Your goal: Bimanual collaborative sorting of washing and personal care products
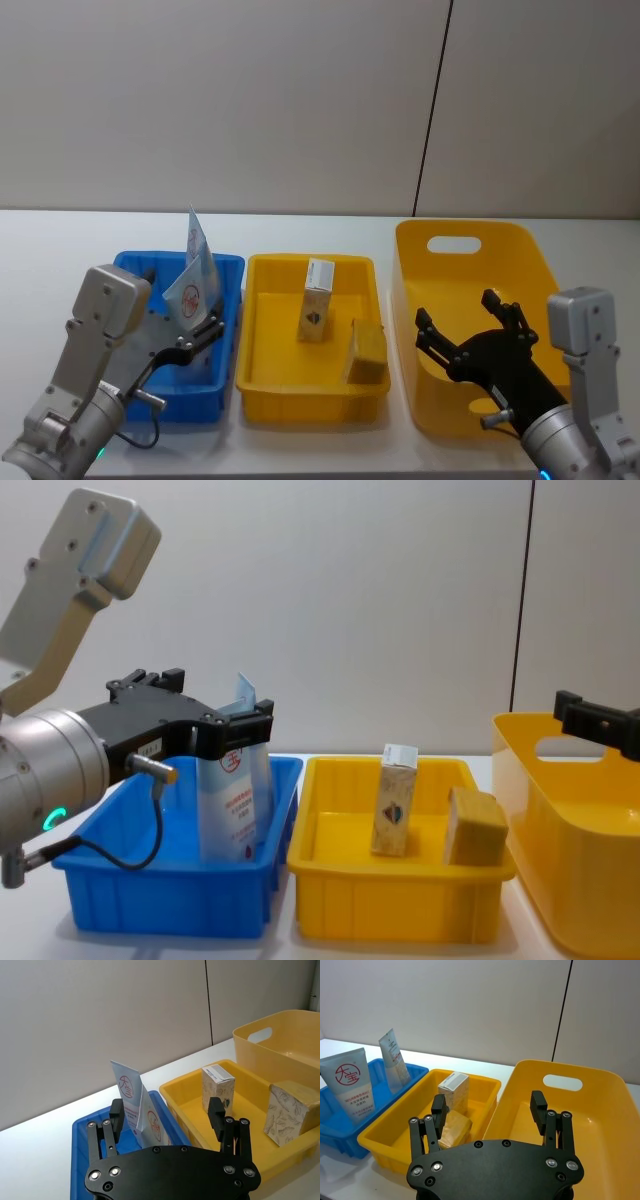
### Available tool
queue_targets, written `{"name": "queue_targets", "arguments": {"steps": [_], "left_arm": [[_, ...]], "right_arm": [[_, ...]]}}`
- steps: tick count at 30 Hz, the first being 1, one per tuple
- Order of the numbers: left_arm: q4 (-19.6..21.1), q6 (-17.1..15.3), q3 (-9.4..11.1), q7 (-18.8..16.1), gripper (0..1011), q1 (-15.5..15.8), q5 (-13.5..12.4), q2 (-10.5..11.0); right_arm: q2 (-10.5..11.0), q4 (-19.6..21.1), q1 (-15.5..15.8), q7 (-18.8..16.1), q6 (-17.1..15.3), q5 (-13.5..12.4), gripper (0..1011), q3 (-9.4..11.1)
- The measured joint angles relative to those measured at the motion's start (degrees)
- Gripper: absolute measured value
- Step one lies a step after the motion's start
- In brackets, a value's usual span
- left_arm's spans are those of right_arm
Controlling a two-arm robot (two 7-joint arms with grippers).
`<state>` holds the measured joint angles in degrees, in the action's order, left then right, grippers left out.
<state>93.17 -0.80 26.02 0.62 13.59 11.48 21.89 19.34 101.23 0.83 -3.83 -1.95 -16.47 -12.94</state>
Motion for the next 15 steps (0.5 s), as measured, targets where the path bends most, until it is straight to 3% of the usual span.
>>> {"name": "queue_targets", "arguments": {"steps": [15], "left_arm": [[0.0, 0.0, 0.0, 0.0, 1001, 0.0, 0.0, 0.0]], "right_arm": [[0.0, 0.0, 0.0, 0.0, 0.0, 0.0, 1002, 0.0]]}}
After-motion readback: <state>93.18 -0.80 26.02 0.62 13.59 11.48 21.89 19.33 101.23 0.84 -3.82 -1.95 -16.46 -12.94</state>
